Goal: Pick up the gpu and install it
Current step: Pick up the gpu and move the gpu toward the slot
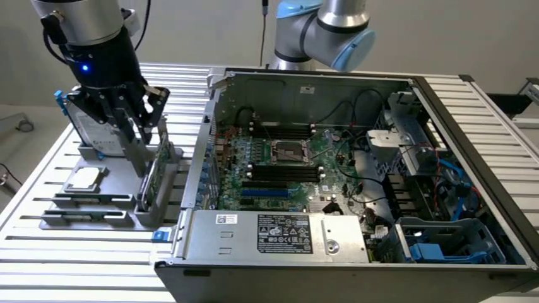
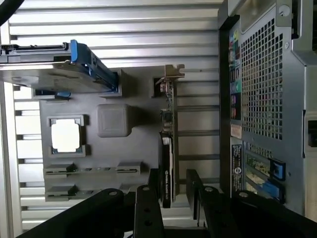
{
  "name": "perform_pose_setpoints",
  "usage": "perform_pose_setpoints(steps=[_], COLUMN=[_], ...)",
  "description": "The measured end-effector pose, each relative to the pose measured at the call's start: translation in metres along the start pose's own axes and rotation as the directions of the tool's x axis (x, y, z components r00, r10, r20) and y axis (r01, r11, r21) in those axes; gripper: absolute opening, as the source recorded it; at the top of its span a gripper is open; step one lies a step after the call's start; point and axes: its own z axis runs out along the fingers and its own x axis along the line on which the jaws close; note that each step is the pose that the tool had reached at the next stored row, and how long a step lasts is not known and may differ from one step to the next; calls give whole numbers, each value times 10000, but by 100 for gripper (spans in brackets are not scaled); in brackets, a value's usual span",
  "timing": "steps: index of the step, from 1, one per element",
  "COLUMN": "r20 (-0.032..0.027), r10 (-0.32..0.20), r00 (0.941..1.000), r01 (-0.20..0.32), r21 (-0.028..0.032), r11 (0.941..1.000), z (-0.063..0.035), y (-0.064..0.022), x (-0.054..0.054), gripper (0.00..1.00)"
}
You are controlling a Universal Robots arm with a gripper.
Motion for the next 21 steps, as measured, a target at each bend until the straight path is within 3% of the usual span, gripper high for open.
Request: perform_pose_setpoints(steps=[21], r20=[-25], r10=[-610], r00=[9981], r01=[610], r21=[-2], r11=[9981], z=[383], y=[-15], x=[-4], gripper=[36])
